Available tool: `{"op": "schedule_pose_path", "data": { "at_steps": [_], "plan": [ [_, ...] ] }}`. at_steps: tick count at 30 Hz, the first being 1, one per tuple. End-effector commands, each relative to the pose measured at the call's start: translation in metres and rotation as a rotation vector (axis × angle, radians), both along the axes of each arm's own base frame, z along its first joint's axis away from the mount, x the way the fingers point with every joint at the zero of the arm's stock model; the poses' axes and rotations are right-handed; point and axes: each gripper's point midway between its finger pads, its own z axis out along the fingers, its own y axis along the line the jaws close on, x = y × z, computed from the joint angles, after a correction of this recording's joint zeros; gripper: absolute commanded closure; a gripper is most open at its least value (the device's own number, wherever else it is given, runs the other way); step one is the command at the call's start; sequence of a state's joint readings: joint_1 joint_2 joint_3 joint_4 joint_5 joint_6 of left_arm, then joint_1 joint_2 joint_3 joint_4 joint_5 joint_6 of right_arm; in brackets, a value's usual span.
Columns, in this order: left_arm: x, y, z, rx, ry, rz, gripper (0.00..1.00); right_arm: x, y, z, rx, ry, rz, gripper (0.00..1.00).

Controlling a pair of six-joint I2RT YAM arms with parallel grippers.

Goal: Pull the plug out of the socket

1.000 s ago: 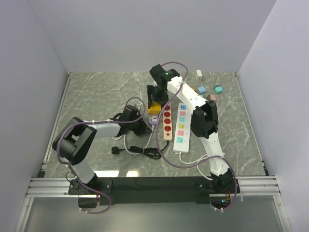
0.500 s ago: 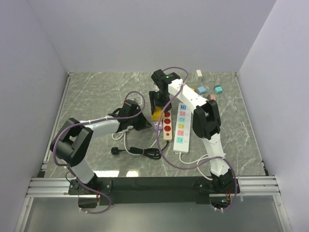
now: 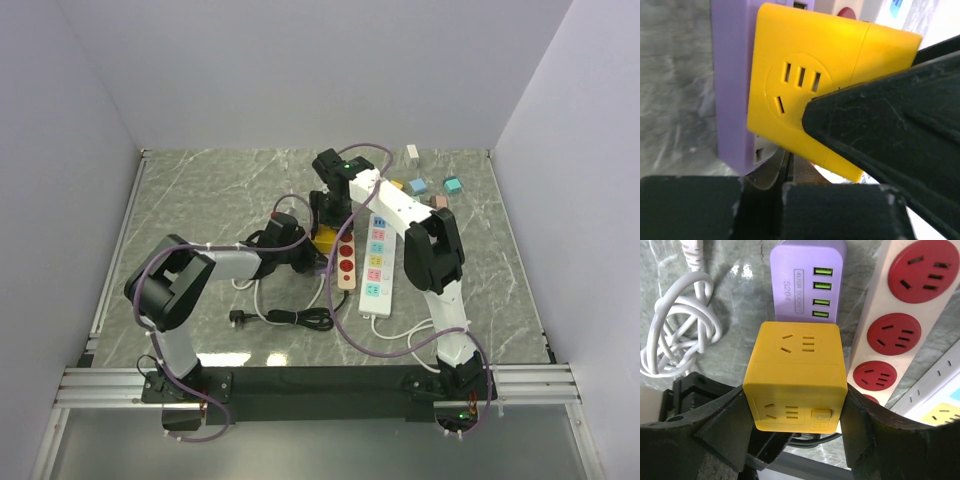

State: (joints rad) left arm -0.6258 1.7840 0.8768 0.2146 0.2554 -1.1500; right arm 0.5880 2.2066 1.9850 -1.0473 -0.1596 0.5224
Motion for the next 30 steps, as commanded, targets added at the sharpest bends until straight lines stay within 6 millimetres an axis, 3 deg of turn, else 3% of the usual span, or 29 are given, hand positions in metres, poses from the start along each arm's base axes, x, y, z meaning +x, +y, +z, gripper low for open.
{"op": "schedule_pose_path", "data": {
  "at_steps": [1, 5, 8, 12, 14, 16, 17, 18, 19, 20, 21, 22, 26, 27, 29, 30],
  "plan": [
    [-0.021, 0.019, -0.054, 0.111, 0.116, 0.023, 1.0, 0.004, 0.014, 0.044, 0.094, -0.079, -0.046, 1.0],
    [-0.045, 0.05, -0.098, 0.196, 0.214, 0.049, 1.0, 0.002, 0.015, 0.063, 0.121, -0.093, -0.049, 1.0],
    [-0.057, 0.066, -0.114, 0.199, 0.261, 0.075, 1.0, -0.004, 0.015, 0.071, 0.13, -0.063, -0.016, 1.0],
    [-0.058, 0.074, -0.123, 0.222, 0.276, 0.074, 1.0, -0.006, 0.017, 0.082, 0.179, -0.043, 0.054, 1.0],
    [-0.059, 0.074, -0.125, 0.222, 0.281, 0.07, 1.0, -0.009, 0.012, 0.077, 0.15, -0.013, 0.075, 1.0],
    [-0.058, 0.073, -0.124, 0.217, 0.28, 0.067, 1.0, -0.004, 0.01, 0.081, 0.14, -0.043, 0.067, 1.0],
    [-0.057, 0.071, -0.123, 0.214, 0.278, 0.066, 1.0, -0.002, 0.009, 0.093, 0.152, -0.084, 0.049, 1.0],
    [-0.056, 0.071, -0.122, 0.213, 0.274, 0.065, 1.0, -0.006, 0.005, 0.086, 0.14, -0.08, 0.033, 1.0],
    [-0.053, 0.069, -0.117, 0.205, 0.263, 0.063, 1.0, 0.005, 0.004, 0.091, 0.145, -0.147, 0.001, 1.0],
    [-0.05, 0.067, -0.113, 0.195, 0.249, 0.061, 1.0, 0.013, -0.009, 0.106, 0.124, -0.218, -0.078, 1.0],
    [-0.047, 0.065, -0.108, 0.184, 0.234, 0.06, 1.0, 0.012, -0.016, 0.102, 0.111, -0.23, -0.104, 1.0],
    [-0.042, 0.061, -0.098, 0.169, 0.204, 0.059, 1.0, 0.025, -0.017, 0.111, 0.142, -0.296, -0.129, 1.0],
    [-0.023, 0.05, -0.068, 0.161, 0.131, 0.03, 1.0, 0.058, -0.067, 0.138, 0.164, -0.416, -0.35, 1.0],
    [-0.019, 0.047, -0.062, 0.161, 0.118, 0.026, 1.0, 0.074, -0.1, 0.135, 0.122, -0.441, -0.448, 1.0],
    [-0.007, 0.04, -0.04, 0.158, 0.068, 0.011, 1.0, 0.087, -0.131, 0.129, 0.096, -0.447, -0.565, 1.0],
    [-0.004, 0.037, -0.032, 0.157, 0.05, 0.007, 1.0, 0.098, -0.164, 0.125, 0.059, -0.459, -0.651, 1.0]
  ]
}}
